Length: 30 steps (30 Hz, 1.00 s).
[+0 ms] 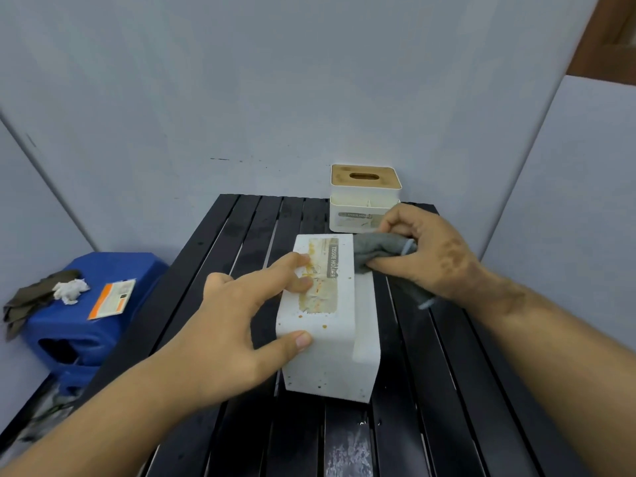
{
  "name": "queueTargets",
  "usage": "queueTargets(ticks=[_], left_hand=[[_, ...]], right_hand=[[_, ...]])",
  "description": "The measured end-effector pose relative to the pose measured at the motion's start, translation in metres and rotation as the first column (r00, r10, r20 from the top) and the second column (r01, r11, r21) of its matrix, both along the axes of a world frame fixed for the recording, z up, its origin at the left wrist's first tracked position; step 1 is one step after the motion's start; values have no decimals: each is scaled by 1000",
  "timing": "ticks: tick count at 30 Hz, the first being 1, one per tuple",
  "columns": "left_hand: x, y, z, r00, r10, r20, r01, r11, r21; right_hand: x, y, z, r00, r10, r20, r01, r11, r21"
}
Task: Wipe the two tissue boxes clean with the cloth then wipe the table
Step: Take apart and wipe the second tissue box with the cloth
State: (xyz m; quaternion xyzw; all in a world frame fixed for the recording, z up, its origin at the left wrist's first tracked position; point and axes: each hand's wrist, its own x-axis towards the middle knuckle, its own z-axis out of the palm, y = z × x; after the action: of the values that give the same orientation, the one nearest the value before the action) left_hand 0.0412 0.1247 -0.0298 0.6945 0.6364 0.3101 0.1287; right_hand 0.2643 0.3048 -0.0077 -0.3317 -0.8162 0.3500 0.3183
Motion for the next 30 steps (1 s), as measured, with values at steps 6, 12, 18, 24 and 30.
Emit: queueTargets(ticks=[6,12,18,24,30], left_hand=[[3,-1,1,999,22,-27,-22,1000,8],[8,-3,5,1000,12,-28,-13,1000,-7],[11,-4,4,998,30,-61,-29,999,27],[13,-4,3,997,41,-73,-38,998,41],[14,-5,6,996,44,-83,-42,999,33]], right_hand=[[-11,-10,-2,997,45,65,-44,999,-11],[-11,-6,-6,997,-83,11,82,994,66],[4,-13,2,990,92,103,-89,996,-30],[-8,-19,-11,997,-74,-25,76,995,60],[24,-32,17,976,48,213,-63,996,65]])
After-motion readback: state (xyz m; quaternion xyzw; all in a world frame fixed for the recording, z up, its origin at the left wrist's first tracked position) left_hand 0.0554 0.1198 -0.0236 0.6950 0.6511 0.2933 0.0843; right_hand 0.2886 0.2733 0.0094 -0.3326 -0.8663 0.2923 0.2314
